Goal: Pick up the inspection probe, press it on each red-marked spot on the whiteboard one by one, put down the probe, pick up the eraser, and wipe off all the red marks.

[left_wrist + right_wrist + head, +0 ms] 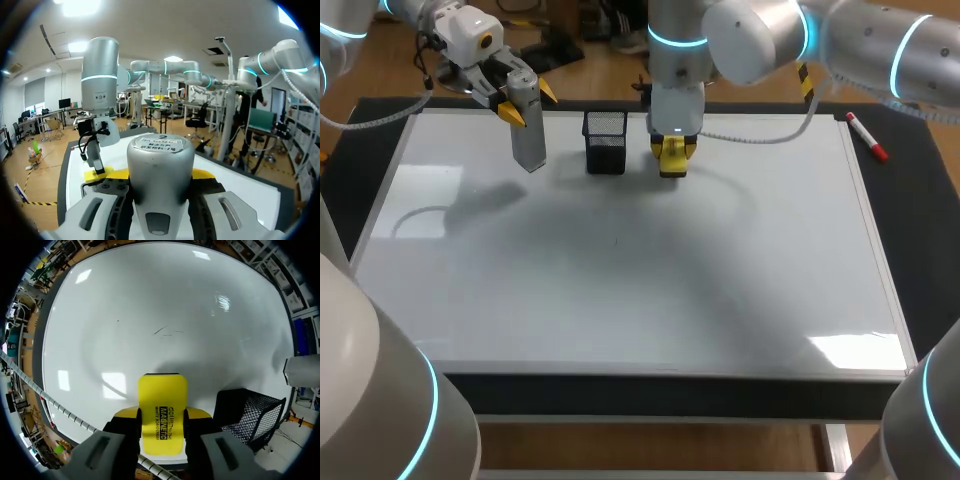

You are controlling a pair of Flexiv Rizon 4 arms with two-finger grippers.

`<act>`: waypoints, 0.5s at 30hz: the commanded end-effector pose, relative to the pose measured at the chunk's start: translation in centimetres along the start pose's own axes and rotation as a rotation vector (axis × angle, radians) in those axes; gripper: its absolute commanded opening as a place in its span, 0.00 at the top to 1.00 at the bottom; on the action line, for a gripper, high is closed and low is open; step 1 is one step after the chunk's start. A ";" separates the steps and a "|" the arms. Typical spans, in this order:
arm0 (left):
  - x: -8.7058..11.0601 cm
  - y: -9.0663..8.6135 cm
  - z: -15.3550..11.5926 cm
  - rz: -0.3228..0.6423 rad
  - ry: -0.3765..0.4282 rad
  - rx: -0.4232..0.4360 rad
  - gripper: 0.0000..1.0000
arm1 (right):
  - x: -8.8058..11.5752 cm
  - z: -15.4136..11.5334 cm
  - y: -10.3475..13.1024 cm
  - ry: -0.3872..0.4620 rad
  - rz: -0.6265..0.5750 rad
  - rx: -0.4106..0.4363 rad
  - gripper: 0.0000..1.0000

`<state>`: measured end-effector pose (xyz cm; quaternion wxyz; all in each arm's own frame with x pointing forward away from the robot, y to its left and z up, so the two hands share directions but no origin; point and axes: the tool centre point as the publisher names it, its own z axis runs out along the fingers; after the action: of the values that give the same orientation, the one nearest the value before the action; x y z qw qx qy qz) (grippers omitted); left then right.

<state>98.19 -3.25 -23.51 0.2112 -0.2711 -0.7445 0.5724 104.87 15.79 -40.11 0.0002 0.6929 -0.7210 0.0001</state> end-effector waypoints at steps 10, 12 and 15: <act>-0.5 0.2 -0.7 -0.001 0.029 0.010 1.00 | 0.4 1.7 -1.6 0.001 0.005 -0.015 1.00; -0.5 0.2 -0.7 -0.001 0.029 0.010 1.00 | 0.4 1.9 -1.7 0.005 0.006 -0.019 1.00; -0.5 0.2 -0.7 -0.001 0.029 0.010 1.00 | 0.4 2.1 -1.8 0.007 0.009 -0.020 1.00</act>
<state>98.19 -3.25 -23.51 0.2112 -0.2711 -0.7445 0.5724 106.14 15.04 -41.96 0.0045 0.6889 -0.7248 -0.0047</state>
